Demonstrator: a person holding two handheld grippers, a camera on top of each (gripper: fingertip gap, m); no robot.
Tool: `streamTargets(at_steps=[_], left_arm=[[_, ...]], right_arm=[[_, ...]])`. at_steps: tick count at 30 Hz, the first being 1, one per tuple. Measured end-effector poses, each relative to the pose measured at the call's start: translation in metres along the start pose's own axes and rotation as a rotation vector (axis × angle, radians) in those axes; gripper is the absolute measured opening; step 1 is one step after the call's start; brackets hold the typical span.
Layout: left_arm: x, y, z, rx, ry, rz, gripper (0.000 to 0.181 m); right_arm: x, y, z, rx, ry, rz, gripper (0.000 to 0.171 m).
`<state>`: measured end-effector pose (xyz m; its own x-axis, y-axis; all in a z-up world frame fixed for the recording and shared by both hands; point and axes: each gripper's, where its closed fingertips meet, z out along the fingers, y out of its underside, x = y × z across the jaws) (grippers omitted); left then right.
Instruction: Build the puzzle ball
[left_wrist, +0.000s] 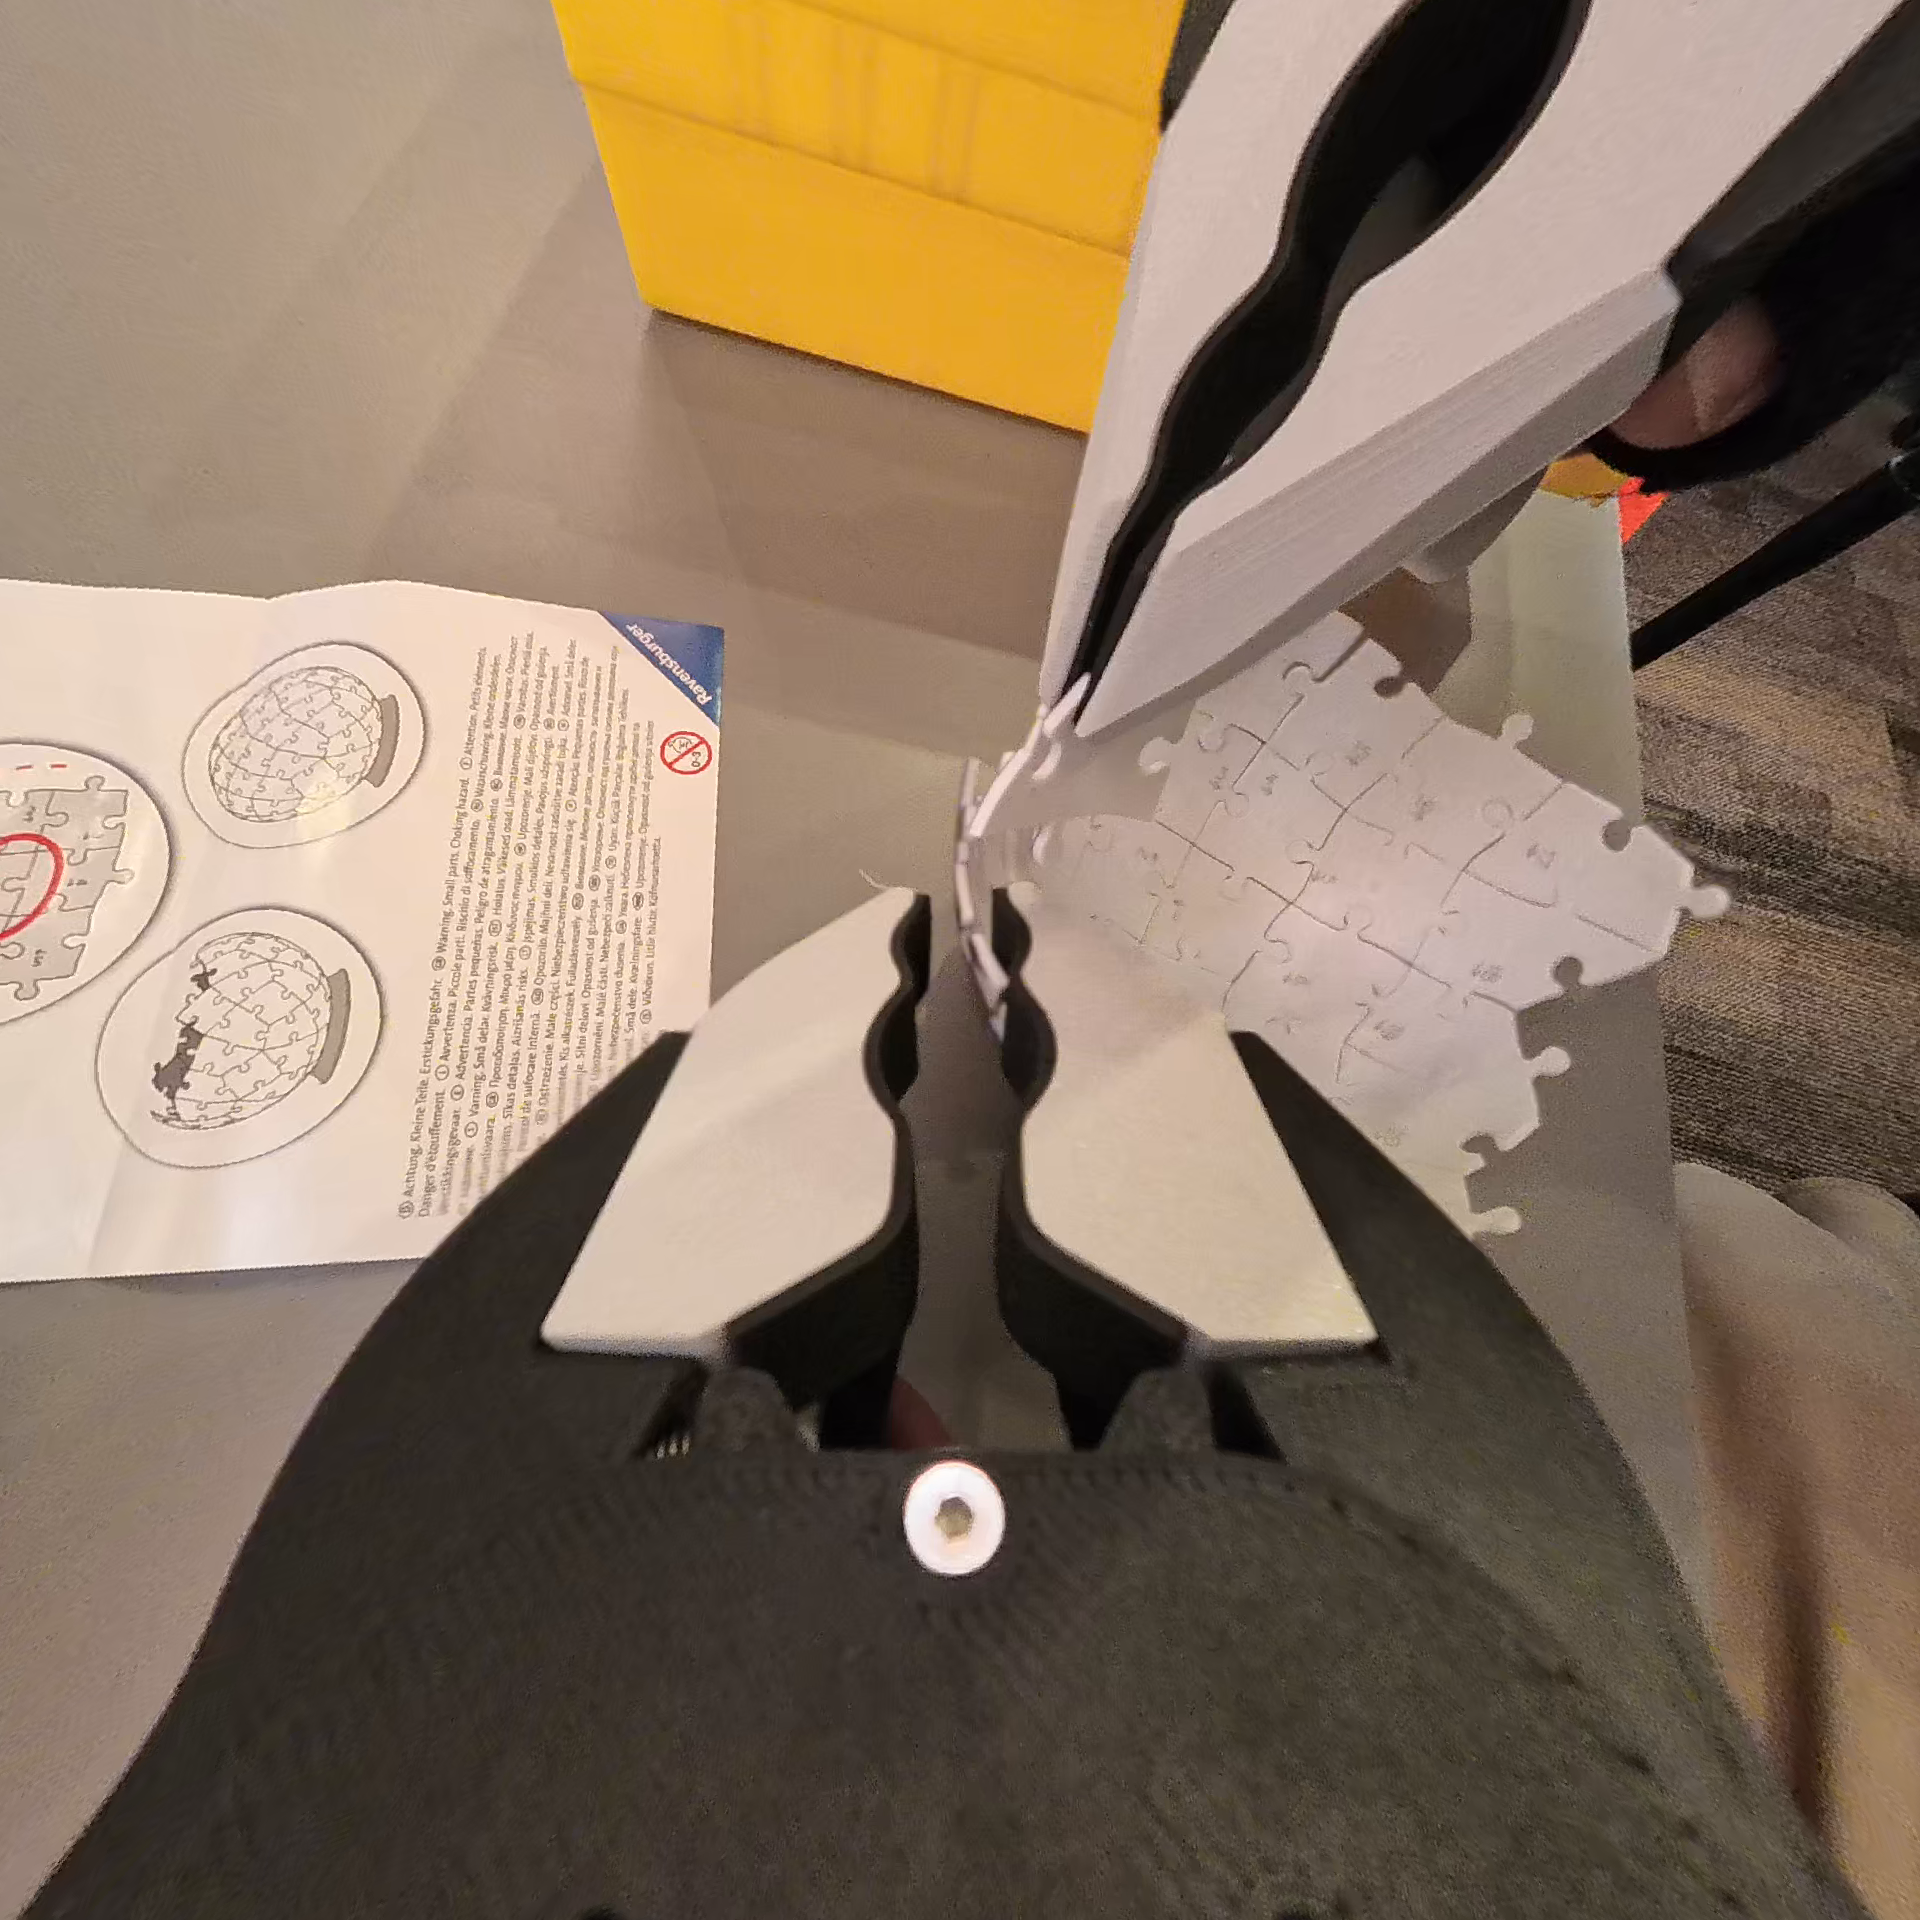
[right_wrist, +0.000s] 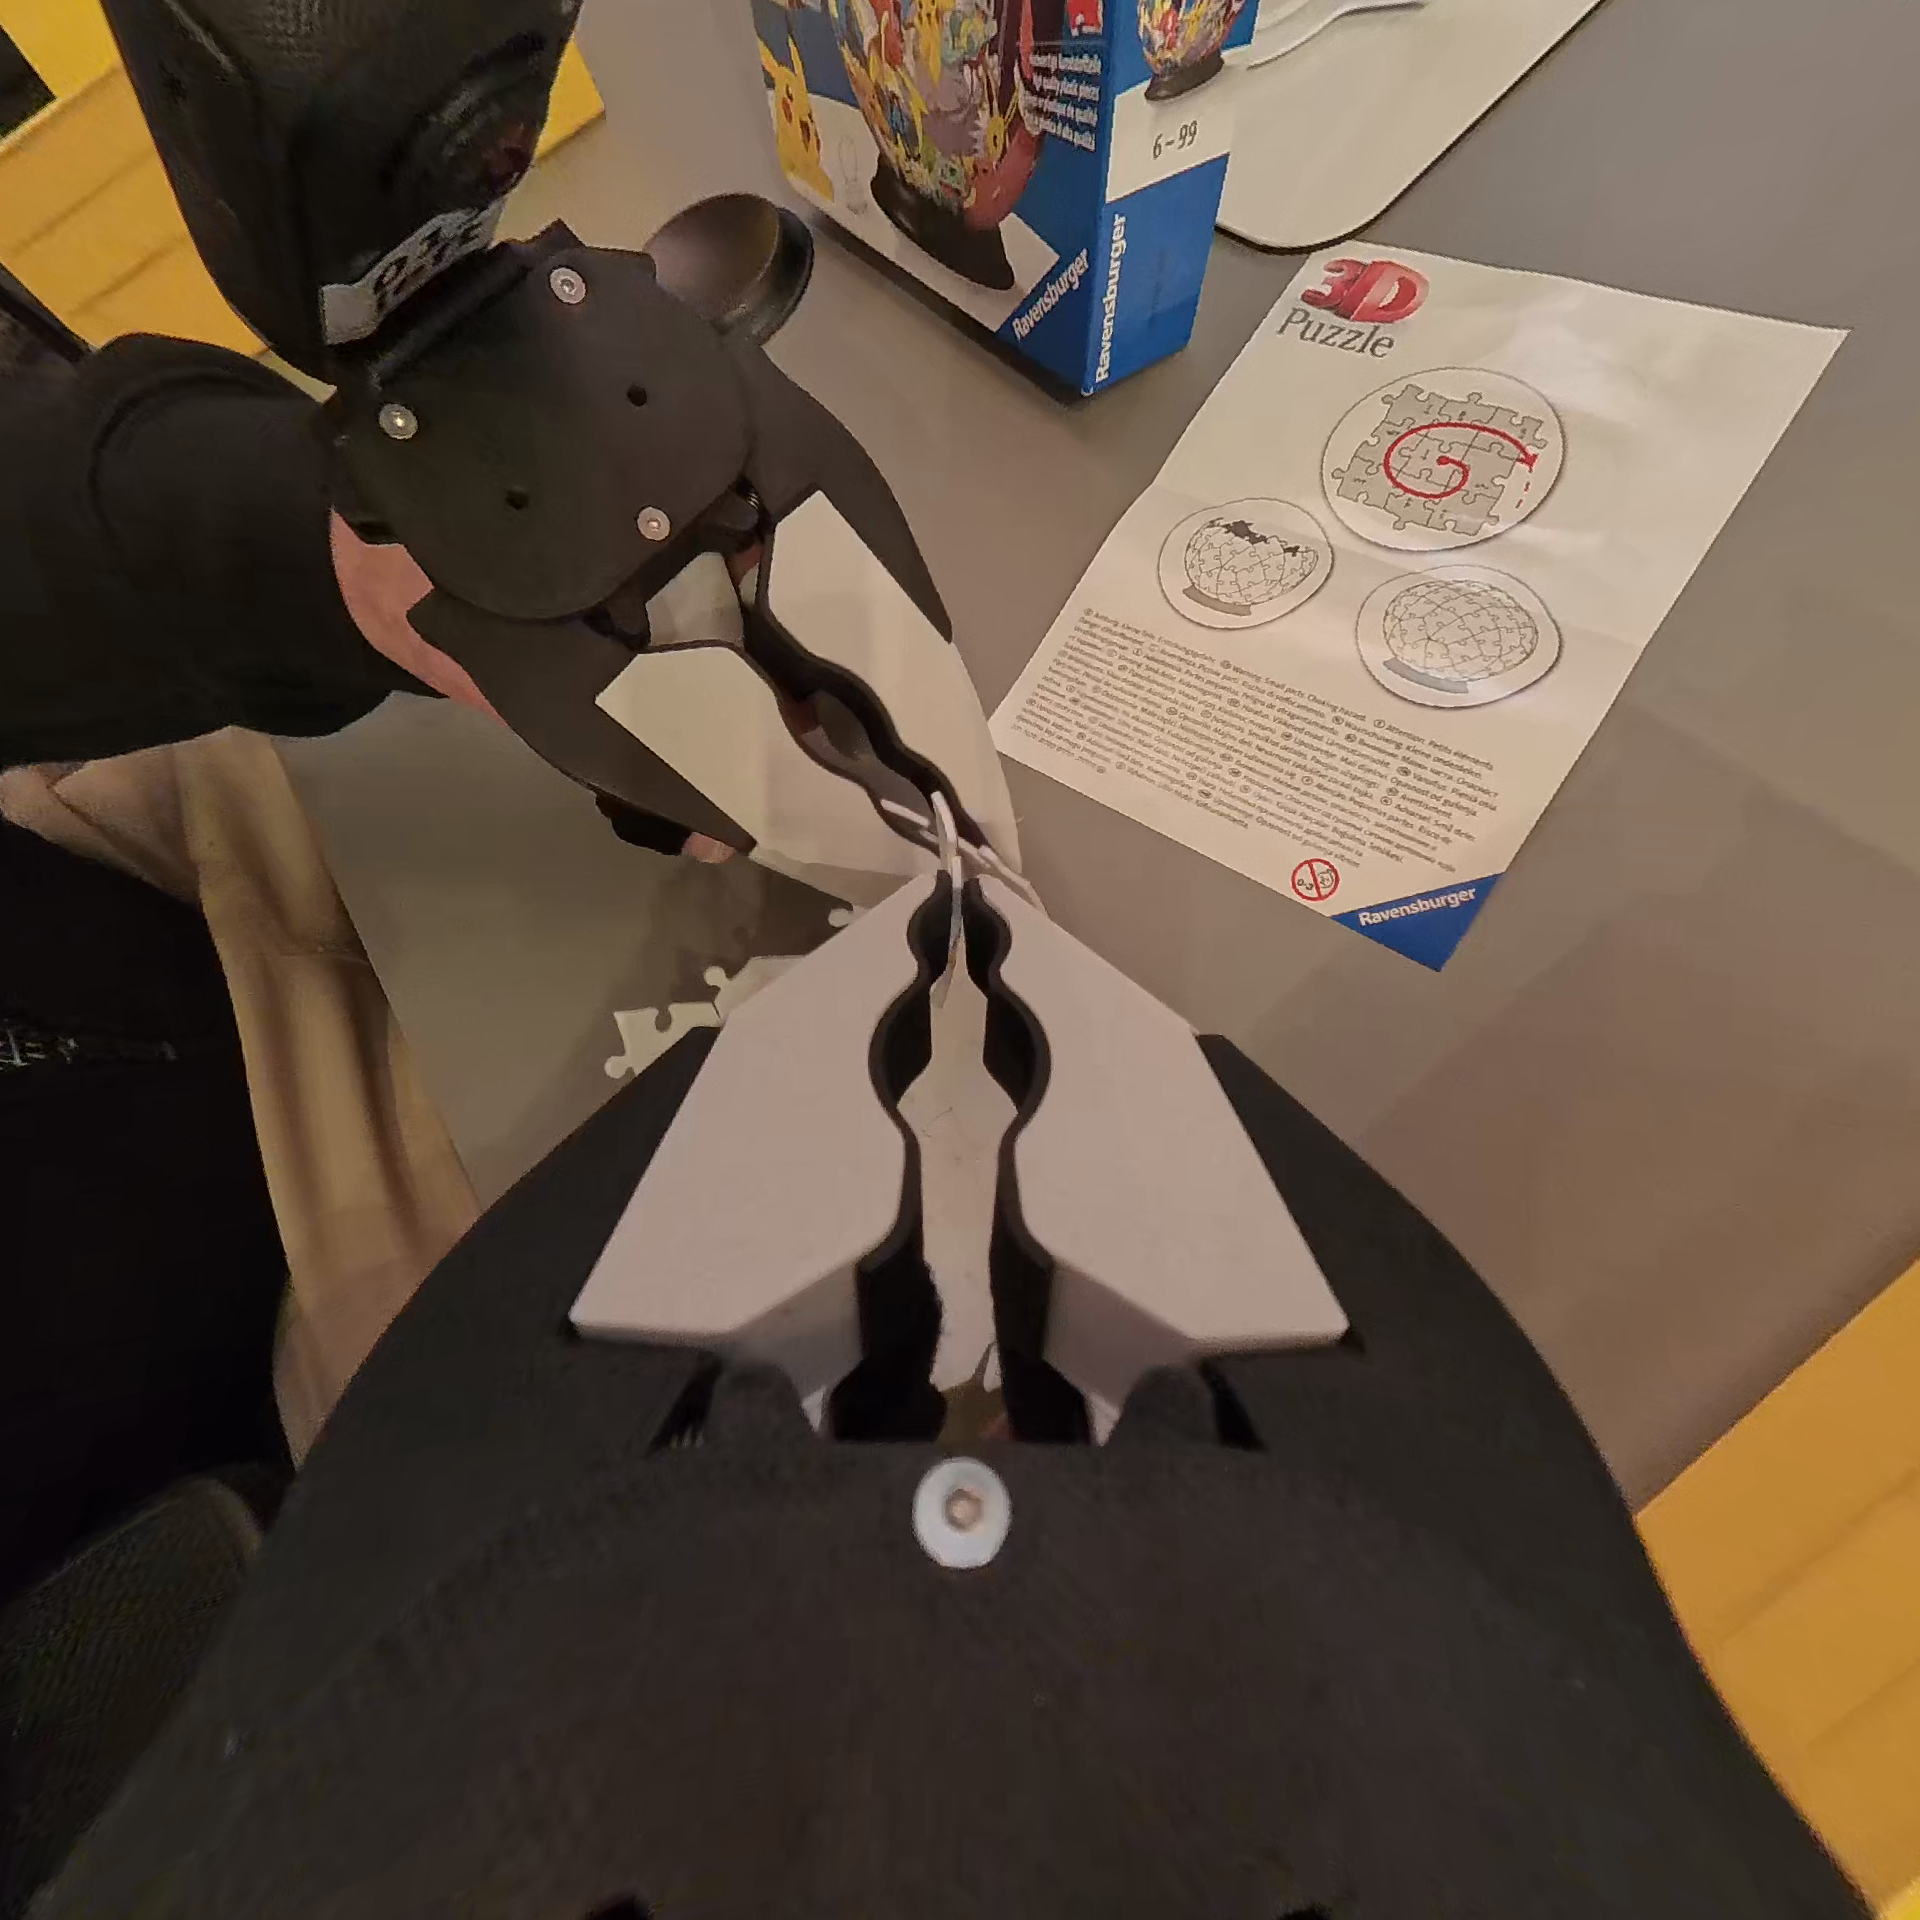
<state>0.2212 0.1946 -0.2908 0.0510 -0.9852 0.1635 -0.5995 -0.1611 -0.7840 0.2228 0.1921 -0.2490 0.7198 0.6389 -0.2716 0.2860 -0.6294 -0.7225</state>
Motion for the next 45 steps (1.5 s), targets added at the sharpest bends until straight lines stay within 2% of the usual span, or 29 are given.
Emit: streamTargets(at_steps=[1,7,15,21,25,28,37,45], left_arm=[[-0.001,-0.002,-0.002,0.008,0.000,0.001,0.015],[0.004,-0.017,-0.011,0.059,0.013,0.070,0.026],[0.027,-0.058,-0.025,0.215,0.075,0.168,0.011],[0.047,-0.082,-0.037,0.344,0.273,0.025,0.003],[0.061,-0.098,-0.054,0.462,0.473,-0.116,0.015],[0.063,-0.104,-0.054,0.479,0.483,-0.142,0.013],[0.069,-0.112,-0.051,0.489,0.538,-0.202,0.002],[0.073,-0.098,-0.034,0.289,0.571,-0.095,0.002]], right_arm=[[0.000,0.000,0.000,0.007,0.001,0.004,0.000],[-0.001,-0.008,-0.011,0.086,0.011,0.024,0.000],[-0.009,-0.028,-0.041,0.295,0.005,0.058,0.000],[-0.019,-0.042,-0.069,0.473,-0.022,0.069,0.000],[-0.026,-0.053,-0.089,0.609,-0.066,0.093,0.000],[-0.029,-0.057,-0.096,0.659,-0.074,0.085,0.000],[-0.030,-0.053,-0.095,0.668,-0.040,0.055,0.001],[-0.024,-0.025,-0.087,0.345,0.107,-0.096,0.003]])
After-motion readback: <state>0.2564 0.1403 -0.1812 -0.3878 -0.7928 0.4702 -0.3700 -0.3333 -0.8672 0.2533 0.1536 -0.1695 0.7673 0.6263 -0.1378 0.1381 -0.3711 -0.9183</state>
